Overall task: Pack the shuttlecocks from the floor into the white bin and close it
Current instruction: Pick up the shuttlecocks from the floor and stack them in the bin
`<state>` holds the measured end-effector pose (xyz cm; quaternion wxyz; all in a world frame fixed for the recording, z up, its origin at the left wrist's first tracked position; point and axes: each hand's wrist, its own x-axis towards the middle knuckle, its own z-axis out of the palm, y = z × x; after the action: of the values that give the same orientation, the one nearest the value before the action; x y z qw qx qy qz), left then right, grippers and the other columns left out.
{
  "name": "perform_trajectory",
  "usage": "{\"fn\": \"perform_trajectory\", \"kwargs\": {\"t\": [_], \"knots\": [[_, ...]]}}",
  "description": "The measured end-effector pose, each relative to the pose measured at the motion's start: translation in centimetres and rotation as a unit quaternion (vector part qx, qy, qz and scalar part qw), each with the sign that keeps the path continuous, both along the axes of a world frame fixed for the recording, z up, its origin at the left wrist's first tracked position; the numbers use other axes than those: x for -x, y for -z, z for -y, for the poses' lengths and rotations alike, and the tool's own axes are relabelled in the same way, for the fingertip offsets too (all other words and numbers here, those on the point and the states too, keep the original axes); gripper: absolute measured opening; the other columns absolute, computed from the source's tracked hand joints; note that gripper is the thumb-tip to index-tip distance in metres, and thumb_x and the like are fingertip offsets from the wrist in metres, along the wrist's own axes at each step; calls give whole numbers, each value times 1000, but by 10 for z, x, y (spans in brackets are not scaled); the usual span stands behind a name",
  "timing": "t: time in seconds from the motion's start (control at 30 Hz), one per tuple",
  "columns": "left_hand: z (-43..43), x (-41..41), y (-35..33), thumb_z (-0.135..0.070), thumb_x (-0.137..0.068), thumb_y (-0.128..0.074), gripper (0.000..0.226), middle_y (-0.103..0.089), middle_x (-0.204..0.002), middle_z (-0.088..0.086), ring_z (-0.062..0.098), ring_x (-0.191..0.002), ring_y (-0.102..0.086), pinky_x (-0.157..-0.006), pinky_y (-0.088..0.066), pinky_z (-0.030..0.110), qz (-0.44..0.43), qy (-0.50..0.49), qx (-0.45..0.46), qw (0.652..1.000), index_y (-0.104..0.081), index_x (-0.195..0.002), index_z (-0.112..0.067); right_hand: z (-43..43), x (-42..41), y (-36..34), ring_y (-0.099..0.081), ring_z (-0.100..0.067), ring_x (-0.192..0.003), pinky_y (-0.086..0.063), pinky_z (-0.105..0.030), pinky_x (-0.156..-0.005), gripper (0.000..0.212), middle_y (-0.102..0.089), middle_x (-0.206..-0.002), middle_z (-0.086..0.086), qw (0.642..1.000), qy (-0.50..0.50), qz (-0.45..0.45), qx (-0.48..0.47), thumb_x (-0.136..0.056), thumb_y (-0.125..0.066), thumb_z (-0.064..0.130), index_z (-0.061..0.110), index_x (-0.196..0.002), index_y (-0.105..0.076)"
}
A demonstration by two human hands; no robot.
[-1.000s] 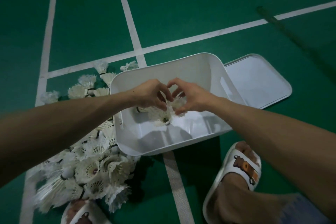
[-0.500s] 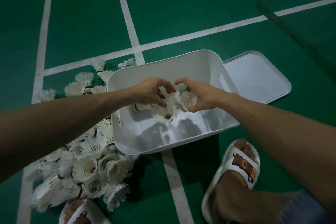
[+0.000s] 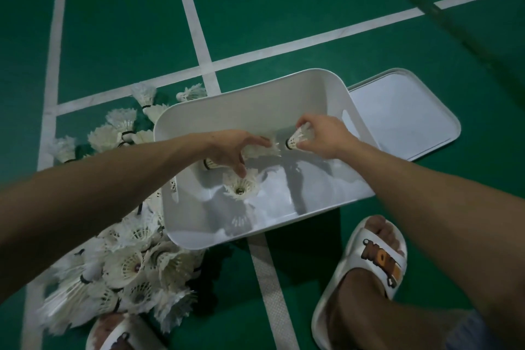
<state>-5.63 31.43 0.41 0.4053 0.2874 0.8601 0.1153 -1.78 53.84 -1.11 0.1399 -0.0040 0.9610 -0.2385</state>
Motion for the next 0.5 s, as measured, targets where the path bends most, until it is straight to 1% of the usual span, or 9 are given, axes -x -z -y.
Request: {"fn": "perform_trajectory", "kwargs": {"t": [0.07,0.13,0.23,0.3,0.33,0.37,0.43,0.5], "knots": [[0,4,2,-10,-73,-80,88,-34,-152,-10,4,-98,-46,-96,-36,25,-3,-3,-4,1000,-36,-146,-31,4,3,6,-58,-27,-104,-40,-29,-78,36,-63,-116,-5,1000,17,5,6,-82,-68,30,25,-117,-58],[1,6,2,-13,-73,-81,87,-37,-150,-8,7,-102,-44,-100,-35,30,-10,1,-2,1000,-37,-145,-32,5,7,14,-57,-28,-107,-39,-29,-80,37,-63,-118,-5,999,39,17,29,-82,-68,30,26,-117,-56],[3,8,1,-12,-75,-79,83,-39,-148,-7,5,-98,-43,-95,-33,26,-5,0,-10,1000,-37,-146,-30,6,12,26,-58,-26,-105,-45,-31,-88,38,-61,-114,-4,992,71,41,100,-82,-70,27,26,-116,-52],[4,8,4,-12,-75,-78,83,-37,-150,-7,3,-97,-44,-93,-33,25,1,-4,-16,1000,-38,-145,-29,10,14,32,-58,-24,-103,-48,-36,-93,41,-57,-112,-2,978,95,74,169,-84,-71,25,23,-117,-46],[5,9,6,-13,-75,-79,83,-35,-152,-7,3,-98,-44,-92,-34,24,1,-5,-18,1000,-39,-145,-30,12,16,36,-57,-23,-103,-48,-38,-94,44,-56,-113,-2,973,102,91,185,-84,-72,25,21,-118,-43],[6,9,8,-14,-74,-79,83,-34,-152,-6,3,-98,-45,-92,-34,24,0,-5,-17,1000,-39,-144,-30,14,18,40,-57,-23,-103,-48,-38,-93,47,-56,-114,-3,972,105,101,182,-84,-73,25,19,-119,-42],[7,11,12,-14,-74,-80,83,-34,-153,-5,4,-98,-46,-90,-35,23,-4,-3,-13,1000,-39,-145,-29,18,22,46,-56,-24,-103,-47,-37,-93,51,-57,-118,-5,978,105,95,150,-82,-75,26,15,-122,-46],[9,13,14,-14,-74,-80,83,-35,-152,-4,5,-97,-47,-89,-37,23,-10,-1,-11,1000,-39,-144,-30,19,24,49,-56,-24,-108,-44,-30,-93,51,-58,-123,-7,983,108,77,129,-81,-77,24,15,-124,-52]]}}
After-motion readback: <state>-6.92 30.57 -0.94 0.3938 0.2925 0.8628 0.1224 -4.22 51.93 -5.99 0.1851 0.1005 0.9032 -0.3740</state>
